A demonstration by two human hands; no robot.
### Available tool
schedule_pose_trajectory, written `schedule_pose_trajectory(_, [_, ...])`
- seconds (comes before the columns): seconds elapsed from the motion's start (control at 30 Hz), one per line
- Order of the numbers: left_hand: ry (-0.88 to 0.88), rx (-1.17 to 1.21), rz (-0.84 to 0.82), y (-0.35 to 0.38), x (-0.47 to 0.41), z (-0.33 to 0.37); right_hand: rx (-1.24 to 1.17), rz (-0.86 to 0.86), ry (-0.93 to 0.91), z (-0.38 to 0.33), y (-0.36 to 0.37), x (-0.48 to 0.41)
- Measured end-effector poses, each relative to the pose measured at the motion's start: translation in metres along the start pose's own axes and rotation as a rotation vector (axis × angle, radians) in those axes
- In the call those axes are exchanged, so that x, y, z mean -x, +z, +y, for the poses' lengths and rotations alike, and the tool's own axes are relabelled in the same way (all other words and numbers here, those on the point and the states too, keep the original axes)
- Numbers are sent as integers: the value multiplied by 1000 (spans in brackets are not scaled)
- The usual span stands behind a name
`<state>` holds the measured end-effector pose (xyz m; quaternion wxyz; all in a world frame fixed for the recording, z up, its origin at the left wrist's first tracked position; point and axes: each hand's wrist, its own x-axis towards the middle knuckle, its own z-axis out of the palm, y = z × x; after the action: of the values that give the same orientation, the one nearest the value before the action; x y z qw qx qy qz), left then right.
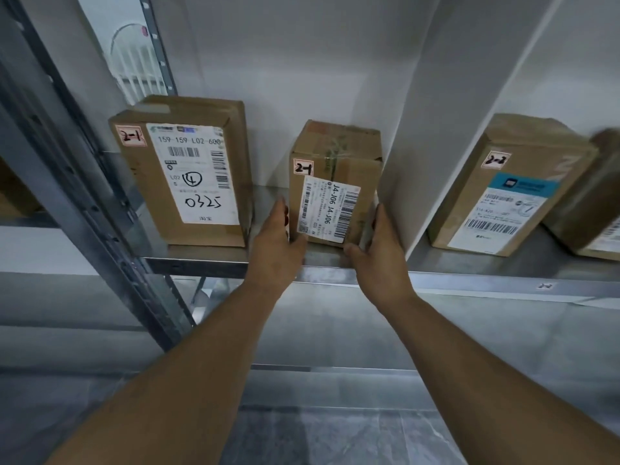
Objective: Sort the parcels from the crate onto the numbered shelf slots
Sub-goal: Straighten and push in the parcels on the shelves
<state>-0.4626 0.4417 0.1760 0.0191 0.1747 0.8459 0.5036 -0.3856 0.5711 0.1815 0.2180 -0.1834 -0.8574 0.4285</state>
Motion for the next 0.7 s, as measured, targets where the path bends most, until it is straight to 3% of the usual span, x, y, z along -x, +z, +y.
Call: schedule_pose_trajectory(0.7, [-20,-112,63,3,10,-5,66,6,4,4,4,0])
